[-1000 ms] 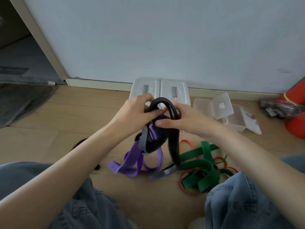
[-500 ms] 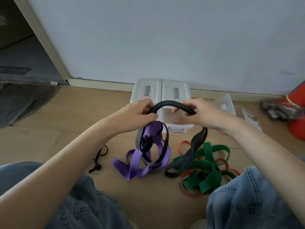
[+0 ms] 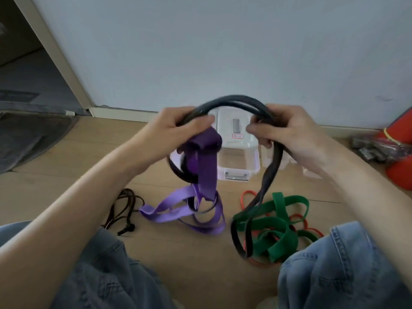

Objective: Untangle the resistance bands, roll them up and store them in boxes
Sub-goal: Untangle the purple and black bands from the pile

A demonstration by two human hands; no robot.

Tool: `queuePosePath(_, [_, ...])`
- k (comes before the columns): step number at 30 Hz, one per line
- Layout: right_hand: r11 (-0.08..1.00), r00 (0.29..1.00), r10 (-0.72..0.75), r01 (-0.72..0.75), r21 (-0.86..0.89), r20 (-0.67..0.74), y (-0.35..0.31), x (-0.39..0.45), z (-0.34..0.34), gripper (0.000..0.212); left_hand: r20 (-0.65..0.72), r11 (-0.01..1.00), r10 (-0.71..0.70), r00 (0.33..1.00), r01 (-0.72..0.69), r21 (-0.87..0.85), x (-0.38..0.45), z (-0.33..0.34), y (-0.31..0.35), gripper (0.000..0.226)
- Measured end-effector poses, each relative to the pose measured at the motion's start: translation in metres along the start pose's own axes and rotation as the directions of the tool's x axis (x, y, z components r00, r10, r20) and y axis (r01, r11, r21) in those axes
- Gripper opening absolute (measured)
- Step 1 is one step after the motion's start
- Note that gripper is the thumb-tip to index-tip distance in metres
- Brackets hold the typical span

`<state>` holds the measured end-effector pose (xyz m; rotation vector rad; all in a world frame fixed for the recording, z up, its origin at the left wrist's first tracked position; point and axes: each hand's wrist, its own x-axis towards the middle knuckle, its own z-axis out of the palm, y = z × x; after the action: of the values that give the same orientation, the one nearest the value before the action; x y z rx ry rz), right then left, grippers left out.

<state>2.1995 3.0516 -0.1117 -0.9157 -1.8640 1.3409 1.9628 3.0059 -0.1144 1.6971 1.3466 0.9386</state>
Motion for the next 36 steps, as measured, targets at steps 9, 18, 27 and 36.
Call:
queuePosePath(9, [0.945, 0.939, 0.247, -0.179, -0.274, 0.24, 0.014, -0.008, 0.02, 0.035, 0.15, 0.976, -0.132, 0.98, 0.103, 0.19, -0.009, 0.014, -0.004, 0.034])
queuePosePath(18, [0.972, 0.979, 0.135, -0.16, 0.174, 0.152, 0.008, -0.007, 0.017, 0.019, 0.324, 0.978, -0.113, 0.939, 0.048, 0.202, -0.011, 0.034, -0.015, 0.022])
queuePosePath(27, [0.947, 0.983, 0.152, -0.114, 0.3, -0.107, -0.001, -0.006, 0.007, 0.014, 0.265, 0.977, -0.133, 0.955, 0.172, -0.129, -0.007, 0.015, -0.005, 0.035])
queuePosePath(36, [0.856, 0.956, 0.293, -0.273, -0.439, -0.022, 0.02, -0.001, 0.014, 0.051, -0.046, 0.944, -0.329, 0.943, 0.33, 0.023, -0.009, 0.016, -0.01, 0.048])
